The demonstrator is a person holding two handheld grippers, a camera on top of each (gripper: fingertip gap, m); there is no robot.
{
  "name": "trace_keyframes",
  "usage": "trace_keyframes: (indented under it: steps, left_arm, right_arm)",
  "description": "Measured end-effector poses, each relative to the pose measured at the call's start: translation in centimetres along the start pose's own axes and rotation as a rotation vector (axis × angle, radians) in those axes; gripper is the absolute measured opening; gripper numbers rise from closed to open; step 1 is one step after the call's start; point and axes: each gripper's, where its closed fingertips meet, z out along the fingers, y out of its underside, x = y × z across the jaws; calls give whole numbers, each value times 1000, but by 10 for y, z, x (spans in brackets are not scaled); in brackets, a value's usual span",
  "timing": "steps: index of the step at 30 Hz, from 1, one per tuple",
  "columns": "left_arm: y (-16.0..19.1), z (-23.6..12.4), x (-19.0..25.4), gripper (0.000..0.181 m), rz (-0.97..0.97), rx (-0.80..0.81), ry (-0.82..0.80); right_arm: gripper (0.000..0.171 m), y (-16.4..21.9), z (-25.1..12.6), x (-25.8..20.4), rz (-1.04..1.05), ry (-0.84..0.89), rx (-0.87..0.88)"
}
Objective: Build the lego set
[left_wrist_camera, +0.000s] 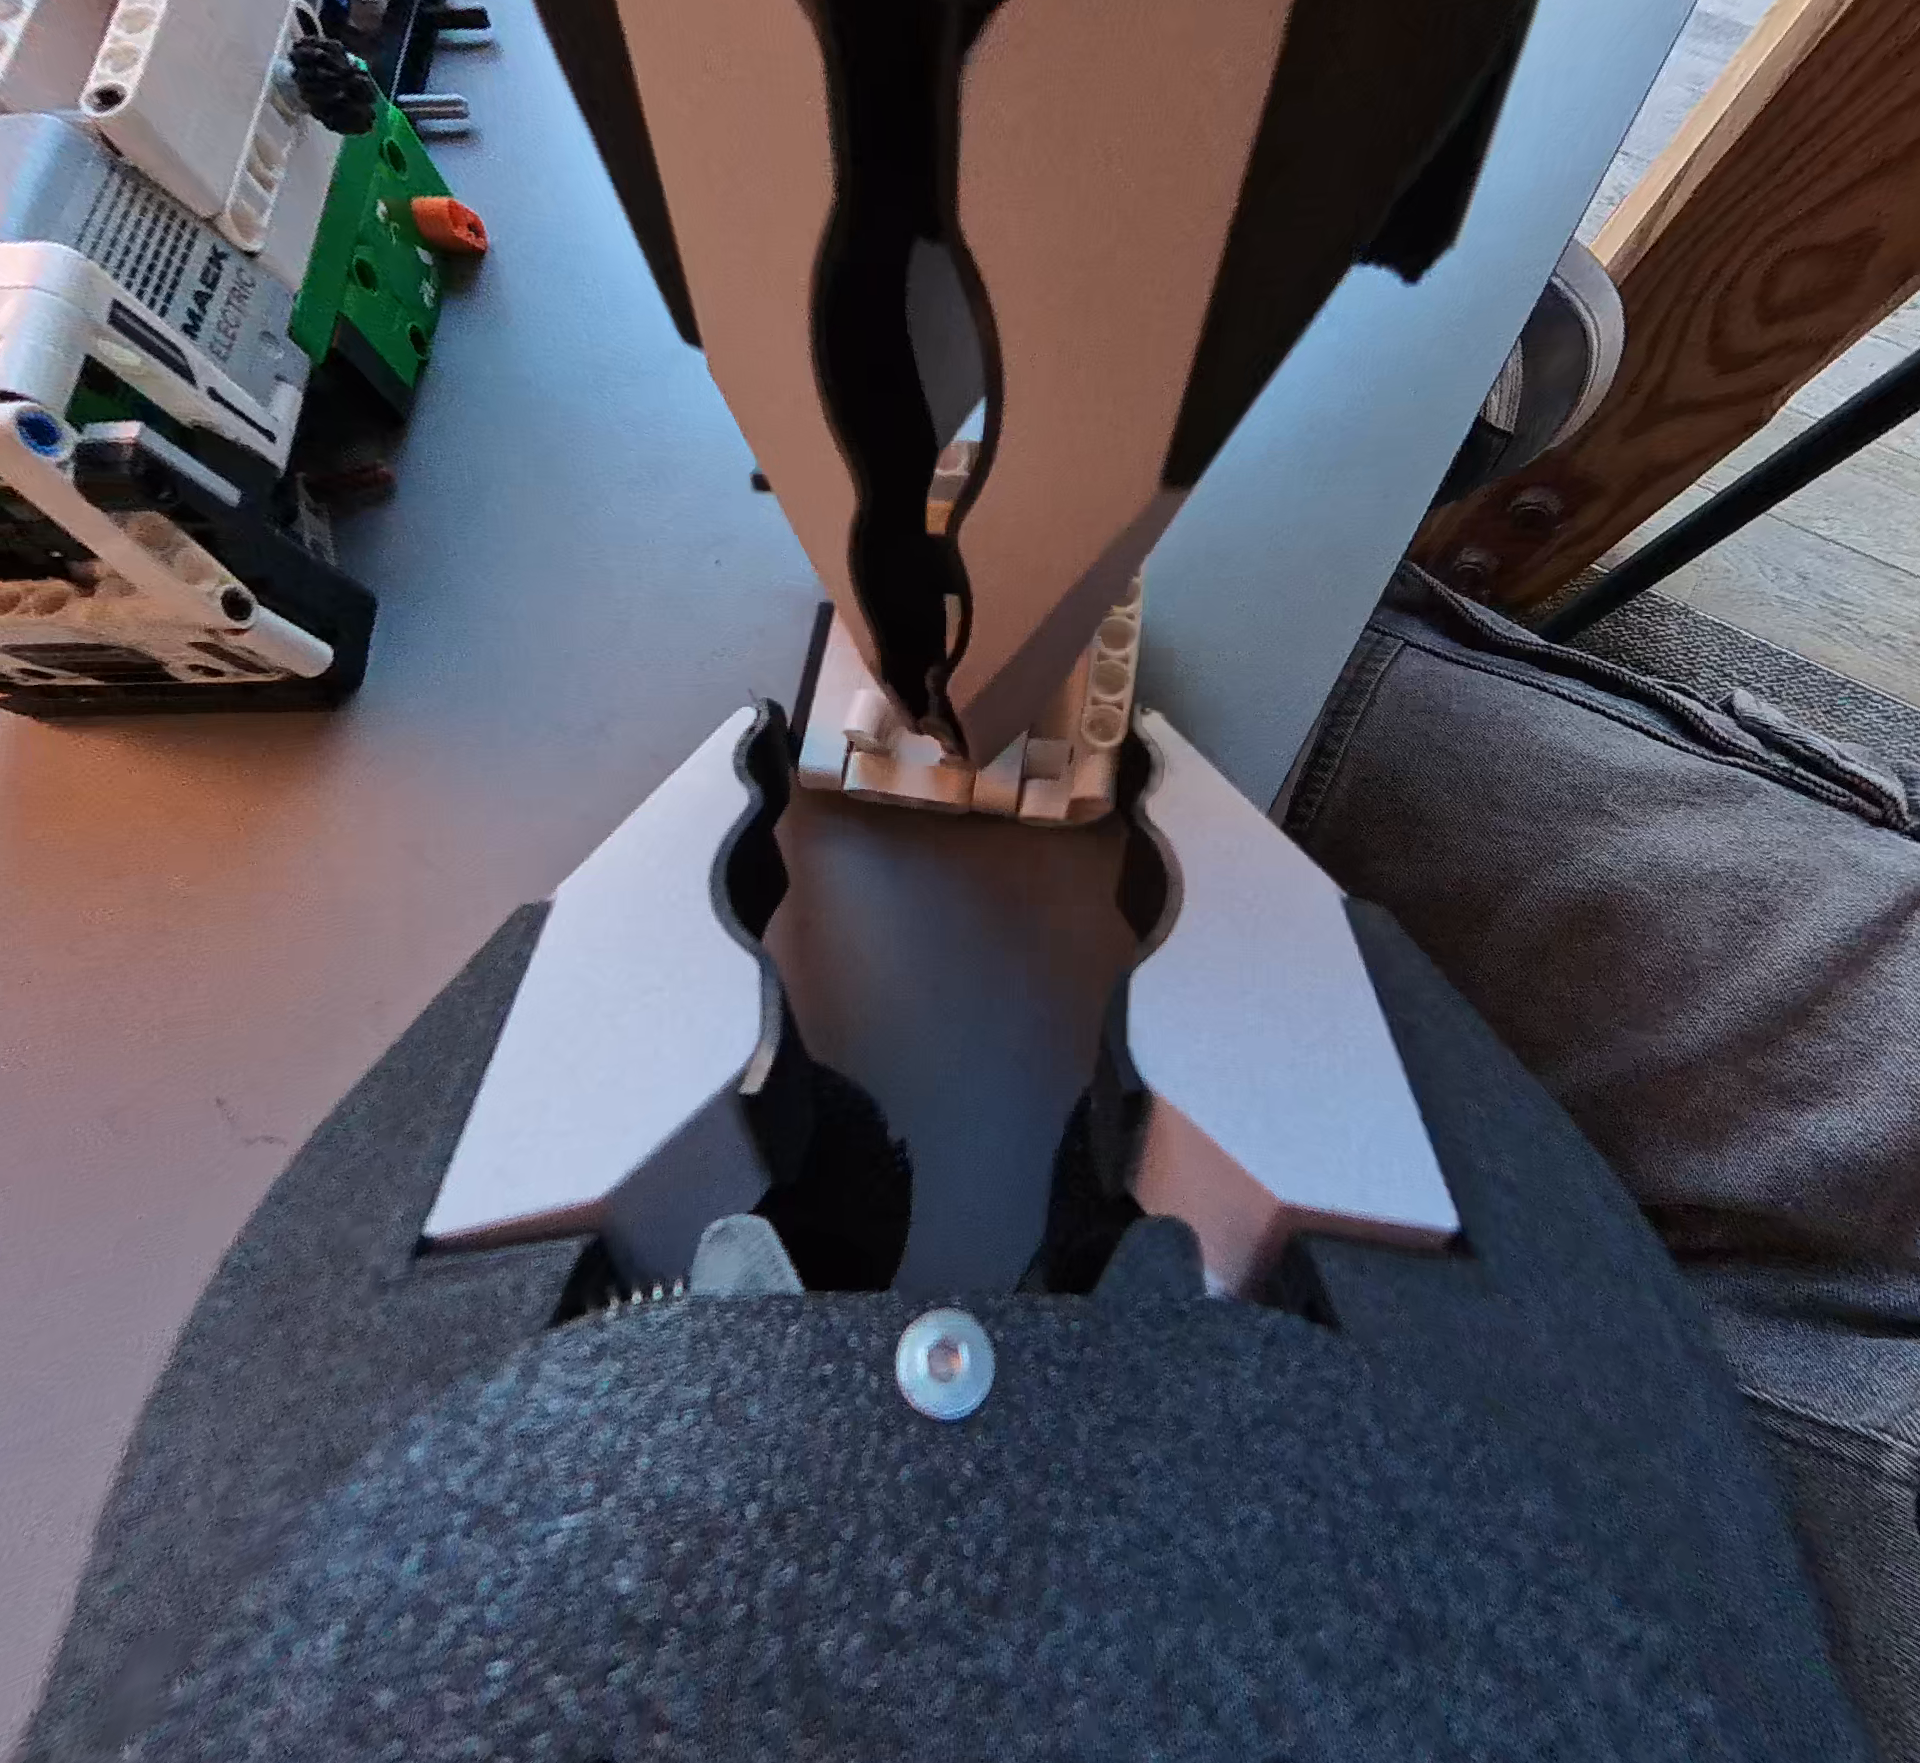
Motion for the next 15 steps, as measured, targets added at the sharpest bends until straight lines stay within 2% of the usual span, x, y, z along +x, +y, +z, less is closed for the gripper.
trace_keyframes:
  steps: [1, 6, 15]
  left_arm:
    - [0, 0, 0, 63, -1, 0, 0]
    - [0, 0, 0, 63, 2, 4, -1]
    - [0, 0, -1, 62, 0, 12, -14]
  right_arm:
    - [6, -1, 0, -1, -5, -2, 4]
    - [6, 1, 0, 0, -77, 35, 18]
    - [6, 2, 1, 2, -187, 111, -75]
